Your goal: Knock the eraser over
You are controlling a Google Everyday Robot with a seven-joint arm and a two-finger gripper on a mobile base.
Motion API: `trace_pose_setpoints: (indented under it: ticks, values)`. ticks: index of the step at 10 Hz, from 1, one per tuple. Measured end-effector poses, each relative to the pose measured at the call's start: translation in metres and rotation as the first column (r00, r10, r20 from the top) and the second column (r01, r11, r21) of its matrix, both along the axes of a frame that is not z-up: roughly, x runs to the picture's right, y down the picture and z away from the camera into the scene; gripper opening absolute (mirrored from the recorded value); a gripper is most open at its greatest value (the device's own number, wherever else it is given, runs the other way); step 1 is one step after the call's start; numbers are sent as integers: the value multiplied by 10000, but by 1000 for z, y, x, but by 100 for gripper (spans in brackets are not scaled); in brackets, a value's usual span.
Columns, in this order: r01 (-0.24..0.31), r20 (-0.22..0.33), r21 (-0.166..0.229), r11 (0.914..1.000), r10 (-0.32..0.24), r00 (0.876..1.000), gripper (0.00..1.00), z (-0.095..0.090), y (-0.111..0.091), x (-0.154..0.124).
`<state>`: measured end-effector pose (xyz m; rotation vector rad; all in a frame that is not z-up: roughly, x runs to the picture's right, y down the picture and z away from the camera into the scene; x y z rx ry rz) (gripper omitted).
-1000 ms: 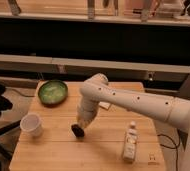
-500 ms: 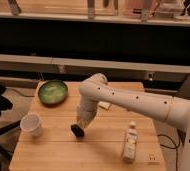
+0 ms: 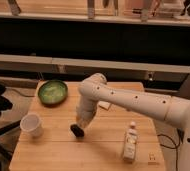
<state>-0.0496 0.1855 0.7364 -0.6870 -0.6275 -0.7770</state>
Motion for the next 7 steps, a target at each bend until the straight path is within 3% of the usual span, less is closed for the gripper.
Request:
trace_pose_setpoints:
  ticks: [7]
  values:
    - [18,-13,-95,10000,-18,10000,0,2,-1,-2]
